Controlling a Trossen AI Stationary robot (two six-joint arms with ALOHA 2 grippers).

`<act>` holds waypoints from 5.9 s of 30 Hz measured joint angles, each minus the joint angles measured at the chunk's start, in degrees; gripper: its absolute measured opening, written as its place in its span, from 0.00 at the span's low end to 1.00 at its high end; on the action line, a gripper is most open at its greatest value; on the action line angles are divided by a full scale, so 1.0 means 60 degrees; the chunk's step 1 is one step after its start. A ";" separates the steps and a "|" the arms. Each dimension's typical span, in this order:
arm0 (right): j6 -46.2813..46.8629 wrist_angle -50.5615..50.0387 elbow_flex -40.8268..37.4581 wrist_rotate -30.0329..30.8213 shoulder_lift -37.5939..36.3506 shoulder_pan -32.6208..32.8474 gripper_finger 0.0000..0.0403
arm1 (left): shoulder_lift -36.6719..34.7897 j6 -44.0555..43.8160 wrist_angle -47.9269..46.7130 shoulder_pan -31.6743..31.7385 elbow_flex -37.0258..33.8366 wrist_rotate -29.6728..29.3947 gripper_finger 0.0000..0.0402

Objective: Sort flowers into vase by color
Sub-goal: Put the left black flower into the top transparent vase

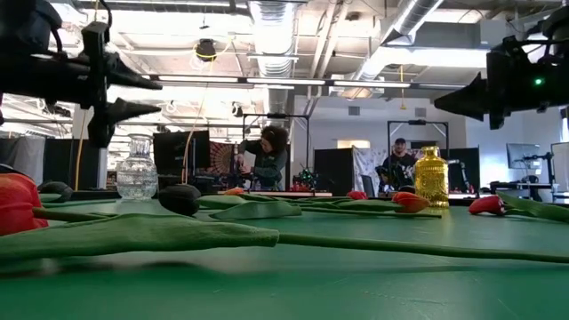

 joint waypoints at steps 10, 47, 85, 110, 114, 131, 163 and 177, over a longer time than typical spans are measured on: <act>-0.0106 0.1550 0.0619 -0.0082 0.0692 -0.0040 0.16 | 0.1075 0.2324 0.0835 0.0000 0.1523 -0.1112 0.41; -0.2469 -0.3232 0.7912 -0.1354 0.8136 -0.0160 0.16 | 1.2410 0.0841 -1.3363 -0.0107 1.2061 0.2179 0.41; -0.2127 -0.2867 0.7916 -0.1372 0.8981 -0.0142 0.16 | 1.1927 -0.7080 -1.2082 -0.1848 0.6506 -0.0096 0.41; -0.2141 -0.2915 0.7916 -0.1383 0.8981 -0.0142 0.16 | 1.3161 -0.6954 -1.1094 -0.2120 0.6135 -0.0125 0.02; -0.2141 -0.2935 0.7916 -0.1383 0.8981 -0.0142 0.16 | 1.2506 -0.6975 -1.2049 -0.2116 0.6875 -0.0301 0.01; -0.2225 -0.2813 0.7916 -0.1379 0.8981 -0.0164 0.16 | 0.8799 -0.3905 -1.3476 -0.1902 1.1933 -0.5227 0.00; -0.2168 -0.2412 0.7916 -0.1347 0.8981 -0.0139 0.16 | 0.7796 0.7508 -0.6070 0.2464 1.1981 -0.6355 0.00; -0.1646 -0.2437 0.7916 -0.1343 0.8981 -0.0142 0.16 | 0.8284 0.7883 -0.5929 0.4706 1.1978 -0.2543 0.00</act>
